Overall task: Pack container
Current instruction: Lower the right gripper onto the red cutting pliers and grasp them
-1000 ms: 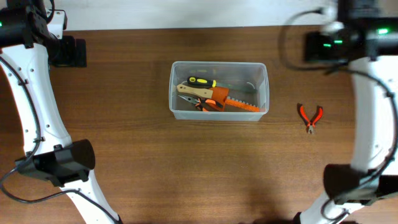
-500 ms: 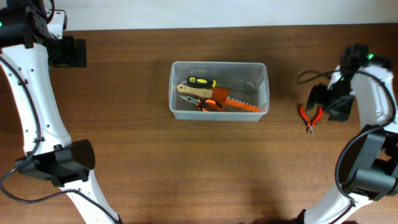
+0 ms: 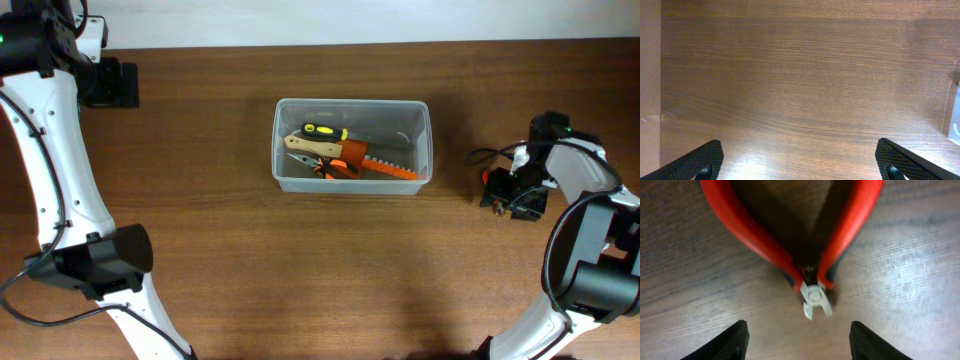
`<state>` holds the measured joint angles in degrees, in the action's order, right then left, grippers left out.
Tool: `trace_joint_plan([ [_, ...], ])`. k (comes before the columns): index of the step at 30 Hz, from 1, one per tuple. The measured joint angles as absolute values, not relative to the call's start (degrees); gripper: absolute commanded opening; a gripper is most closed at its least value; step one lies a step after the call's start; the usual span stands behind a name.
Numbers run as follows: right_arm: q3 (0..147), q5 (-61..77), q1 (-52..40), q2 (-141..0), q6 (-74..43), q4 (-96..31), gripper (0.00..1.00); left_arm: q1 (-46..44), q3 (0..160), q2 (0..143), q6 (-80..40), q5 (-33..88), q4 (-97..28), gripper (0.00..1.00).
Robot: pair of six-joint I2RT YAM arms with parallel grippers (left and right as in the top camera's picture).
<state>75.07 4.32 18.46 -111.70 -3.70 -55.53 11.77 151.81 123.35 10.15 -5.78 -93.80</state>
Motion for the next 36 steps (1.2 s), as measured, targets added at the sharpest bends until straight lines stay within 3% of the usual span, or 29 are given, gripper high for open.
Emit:
trace_joint_plan([
  [2, 74.6, 4.8, 18.5, -111.7, -1.8, -54.1, 0.64, 11.8, 151.8, 123.3, 10.2, -5.8, -93.8, 0.99],
  [7, 74.3, 5.9, 18.5, -111.7, 3.3, -51.7, 0.77, 11.8, 151.8, 123.3, 10.2, -5.8, -93.8, 0.99],
  [12, 74.3, 6.2, 18.5, -111.9, 5.8, -49.8, 0.76, 11.8, 151.8, 123.3, 10.2, -5.8, -93.8, 0.99],
  [18, 74.5, 6.0, 18.5, -113.9, 6.5, -49.7, 0.61, 11.8, 151.8, 123.3, 10.2, -5.8, -93.8, 0.99],
  [22, 74.5, 5.8, 18.5, -114.0, 6.6, -49.6, 0.44, 11.8, 151.8, 123.3, 10.2, -5.8, -93.8, 0.99],
  [25, 74.5, 5.6, 18.5, -114.1, 6.6, -49.6, 0.36, 11.8, 151.8, 123.3, 10.2, -5.8, -93.8, 0.99],
  [36, 74.5, 5.7, 18.5, -114.2, 6.5, -49.9, 0.19, 11.8, 151.8, 123.3, 10.2, -5.8, -93.8, 0.99],
])
